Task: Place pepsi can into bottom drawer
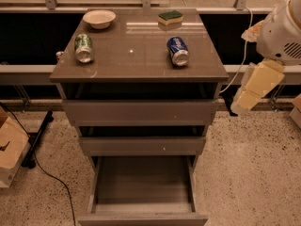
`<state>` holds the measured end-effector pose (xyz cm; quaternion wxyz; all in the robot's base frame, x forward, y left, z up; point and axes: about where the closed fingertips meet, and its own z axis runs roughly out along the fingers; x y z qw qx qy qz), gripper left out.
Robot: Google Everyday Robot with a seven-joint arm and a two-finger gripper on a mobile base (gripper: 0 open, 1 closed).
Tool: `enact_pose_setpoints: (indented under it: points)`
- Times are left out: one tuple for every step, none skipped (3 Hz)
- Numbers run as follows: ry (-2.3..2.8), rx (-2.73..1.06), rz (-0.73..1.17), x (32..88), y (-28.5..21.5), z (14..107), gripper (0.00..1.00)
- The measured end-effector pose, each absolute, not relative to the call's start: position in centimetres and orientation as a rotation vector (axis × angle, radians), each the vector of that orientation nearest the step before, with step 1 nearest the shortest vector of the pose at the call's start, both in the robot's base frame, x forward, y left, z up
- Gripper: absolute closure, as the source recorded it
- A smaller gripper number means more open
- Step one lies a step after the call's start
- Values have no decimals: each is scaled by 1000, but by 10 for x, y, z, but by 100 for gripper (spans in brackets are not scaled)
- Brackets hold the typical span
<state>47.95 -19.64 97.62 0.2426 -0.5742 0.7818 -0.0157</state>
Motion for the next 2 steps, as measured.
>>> enact_pose_setpoints:
  points:
    - [2144,-1484,16,504,-182,964,0]
    - [2121,-1386,103,546,-156,952,0]
